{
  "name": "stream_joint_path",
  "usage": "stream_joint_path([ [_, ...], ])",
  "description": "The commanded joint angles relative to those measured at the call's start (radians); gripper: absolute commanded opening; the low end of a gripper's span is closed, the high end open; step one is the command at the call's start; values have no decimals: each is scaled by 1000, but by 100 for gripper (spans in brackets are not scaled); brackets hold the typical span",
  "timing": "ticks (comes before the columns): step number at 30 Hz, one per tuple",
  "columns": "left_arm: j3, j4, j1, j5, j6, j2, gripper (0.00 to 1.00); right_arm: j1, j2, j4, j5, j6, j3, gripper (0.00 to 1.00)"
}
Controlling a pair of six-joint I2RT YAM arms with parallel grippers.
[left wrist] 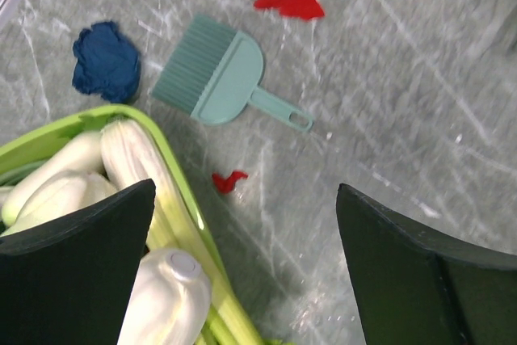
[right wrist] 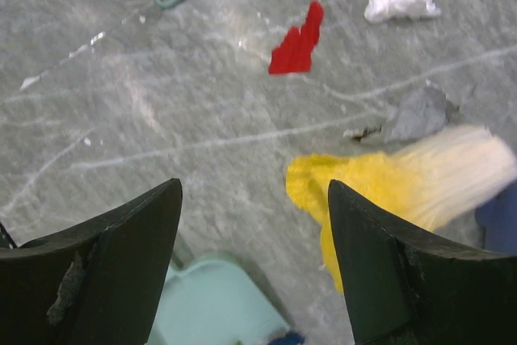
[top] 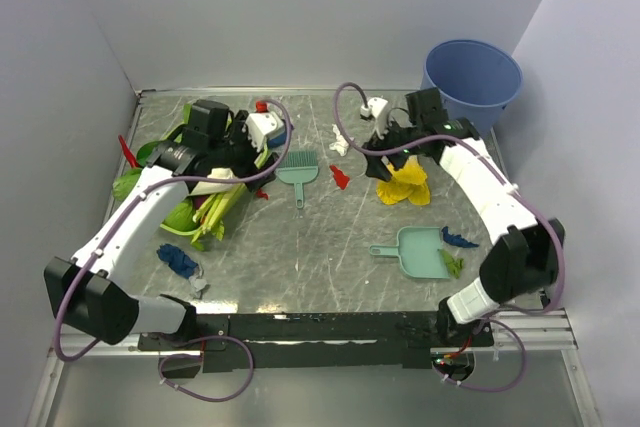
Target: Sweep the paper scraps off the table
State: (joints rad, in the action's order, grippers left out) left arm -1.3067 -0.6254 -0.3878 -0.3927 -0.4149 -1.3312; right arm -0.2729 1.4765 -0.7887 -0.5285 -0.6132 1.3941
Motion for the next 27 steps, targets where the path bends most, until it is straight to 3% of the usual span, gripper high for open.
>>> stream_joint_path([
  [1, 23, -74, -5, 49, -140, 64, 98, -55, 125, 64, -24, 65, 103, 78],
  [4, 61, -89, -5, 87, -186, 107, 98, -80, 200, 201, 15, 200, 129, 79],
  [8, 86, -105, -5, 118, -193, 151, 98, -97, 339, 230, 21, 378, 282, 77],
  [13, 92, -140, -5, 132, -194, 162, 89, -138, 474, 214, 25, 380, 367, 76],
  [17, 69, -210, -5, 143, -191, 170, 89, -160, 588, 219, 53, 424, 472, 75],
  [27, 66, -313, -5, 187, -157, 205, 90, -181, 787, 282, 119, 610, 583, 60],
])
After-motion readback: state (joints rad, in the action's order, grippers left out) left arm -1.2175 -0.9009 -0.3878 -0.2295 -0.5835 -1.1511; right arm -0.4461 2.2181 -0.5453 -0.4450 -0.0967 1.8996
